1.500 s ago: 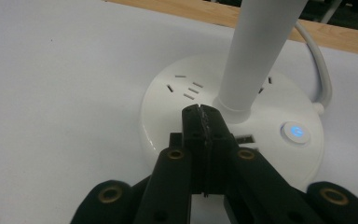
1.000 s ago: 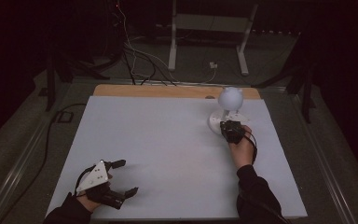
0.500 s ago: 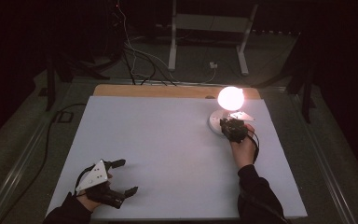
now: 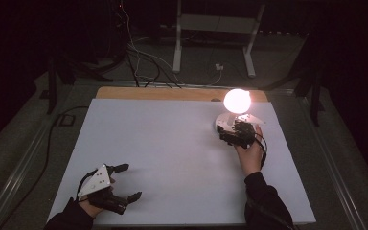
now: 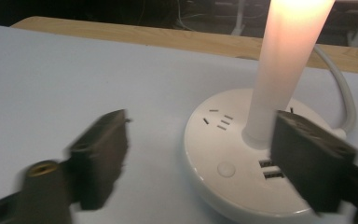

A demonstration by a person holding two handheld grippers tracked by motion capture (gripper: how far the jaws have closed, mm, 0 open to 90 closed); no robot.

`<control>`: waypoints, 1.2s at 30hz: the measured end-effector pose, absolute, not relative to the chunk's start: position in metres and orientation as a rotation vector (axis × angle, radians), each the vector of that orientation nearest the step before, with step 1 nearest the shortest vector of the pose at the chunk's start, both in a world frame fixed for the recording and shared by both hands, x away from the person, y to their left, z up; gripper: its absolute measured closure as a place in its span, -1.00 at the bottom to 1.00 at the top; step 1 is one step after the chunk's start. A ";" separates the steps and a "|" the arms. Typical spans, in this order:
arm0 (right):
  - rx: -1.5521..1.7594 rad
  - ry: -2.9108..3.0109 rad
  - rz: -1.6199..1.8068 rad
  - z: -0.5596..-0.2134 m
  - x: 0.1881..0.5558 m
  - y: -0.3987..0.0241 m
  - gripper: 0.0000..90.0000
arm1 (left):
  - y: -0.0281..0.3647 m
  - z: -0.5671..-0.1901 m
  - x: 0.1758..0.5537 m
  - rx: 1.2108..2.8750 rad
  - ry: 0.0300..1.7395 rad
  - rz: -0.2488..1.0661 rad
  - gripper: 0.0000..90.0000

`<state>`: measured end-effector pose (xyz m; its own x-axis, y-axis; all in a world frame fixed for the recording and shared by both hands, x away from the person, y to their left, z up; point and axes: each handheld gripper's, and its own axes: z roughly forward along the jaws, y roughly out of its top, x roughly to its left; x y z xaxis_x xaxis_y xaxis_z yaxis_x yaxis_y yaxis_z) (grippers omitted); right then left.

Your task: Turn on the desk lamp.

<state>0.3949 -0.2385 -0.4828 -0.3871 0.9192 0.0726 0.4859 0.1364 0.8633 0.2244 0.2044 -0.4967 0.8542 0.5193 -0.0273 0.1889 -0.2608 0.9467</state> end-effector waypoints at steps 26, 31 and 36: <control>1.135 2.096 1.328 -0.442 0.362 -0.244 -1.00 | 0.205 -0.497 0.227 1.829 0.548 0.334 -0.99; 1.116 2.118 1.347 -0.440 0.351 -0.248 -1.00 | 0.206 -0.497 0.227 1.827 0.550 0.335 -0.99; 1.120 2.141 1.376 -0.441 0.340 -0.251 -1.00 | 0.205 -0.497 0.226 1.828 0.545 0.334 -0.99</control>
